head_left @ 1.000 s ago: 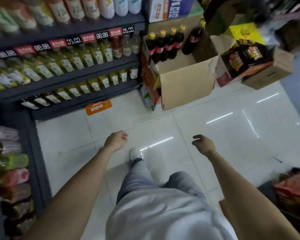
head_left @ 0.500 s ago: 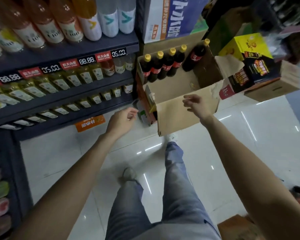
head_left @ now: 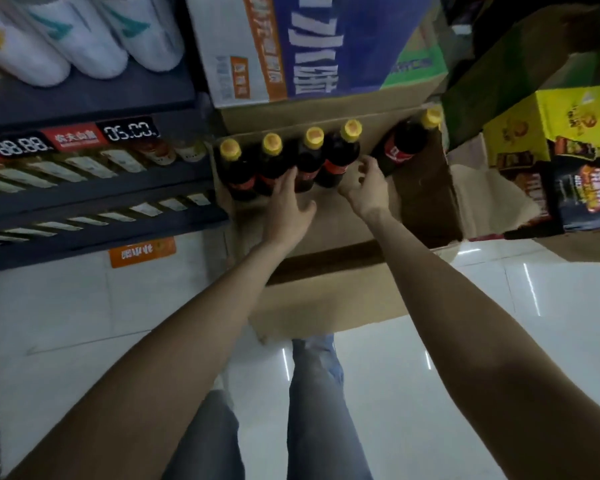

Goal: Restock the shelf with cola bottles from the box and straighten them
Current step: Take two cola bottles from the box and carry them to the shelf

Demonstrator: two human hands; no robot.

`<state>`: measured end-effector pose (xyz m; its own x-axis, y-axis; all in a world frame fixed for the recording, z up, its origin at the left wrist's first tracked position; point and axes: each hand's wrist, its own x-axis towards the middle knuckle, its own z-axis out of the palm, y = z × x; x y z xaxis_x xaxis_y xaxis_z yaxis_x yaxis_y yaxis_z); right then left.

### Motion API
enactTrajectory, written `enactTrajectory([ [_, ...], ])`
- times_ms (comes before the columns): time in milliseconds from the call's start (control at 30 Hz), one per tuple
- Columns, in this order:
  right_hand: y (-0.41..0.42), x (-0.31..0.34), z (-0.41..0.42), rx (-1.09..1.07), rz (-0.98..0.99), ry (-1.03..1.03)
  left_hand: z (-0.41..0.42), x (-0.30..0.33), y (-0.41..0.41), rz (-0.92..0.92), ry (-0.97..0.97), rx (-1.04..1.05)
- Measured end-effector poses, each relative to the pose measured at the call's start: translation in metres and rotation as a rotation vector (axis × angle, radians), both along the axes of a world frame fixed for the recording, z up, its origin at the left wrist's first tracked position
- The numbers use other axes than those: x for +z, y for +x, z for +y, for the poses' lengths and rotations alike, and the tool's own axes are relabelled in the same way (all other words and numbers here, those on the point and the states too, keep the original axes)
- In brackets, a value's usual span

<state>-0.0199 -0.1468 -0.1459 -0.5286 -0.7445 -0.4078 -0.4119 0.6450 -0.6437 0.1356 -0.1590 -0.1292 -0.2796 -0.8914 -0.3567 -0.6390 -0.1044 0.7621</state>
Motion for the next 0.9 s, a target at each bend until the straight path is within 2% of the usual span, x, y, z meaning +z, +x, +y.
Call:
enactTrajectory([
  [100,-0.021,-0.024,-0.015,0.091,-0.002,-0.051,-0.008,-0.019,-0.035,-0.024,-0.046,0.106],
  [233,-0.038,-0.044,-0.032,0.174,-0.041,-0.141,-0.012,-0.036,-0.061,-0.073,-0.212,0.285],
  [367,-0.047,-0.051,-0.034,0.182,0.013,-0.227,-0.009,-0.048,-0.073,-0.159,-0.336,0.343],
  [467,-0.05,-0.05,-0.025,0.145,-0.064,-0.254,-0.006,-0.062,-0.082,-0.155,-0.39,0.335],
  [633,-0.051,-0.04,-0.007,0.061,-0.14,-0.258,-0.016,-0.083,-0.093,0.056,-0.292,0.39],
  [700,-0.054,-0.034,0.003,0.062,-0.16,-0.27,-0.025,-0.087,-0.097,0.077,-0.235,0.467],
  [833,-0.059,-0.016,0.025,0.059,-0.206,-0.328,-0.027,-0.081,-0.098,0.022,-0.261,0.441],
  [900,-0.062,0.002,0.037,0.053,-0.203,-0.351,-0.016,-0.064,-0.091,0.062,-0.264,0.458],
])
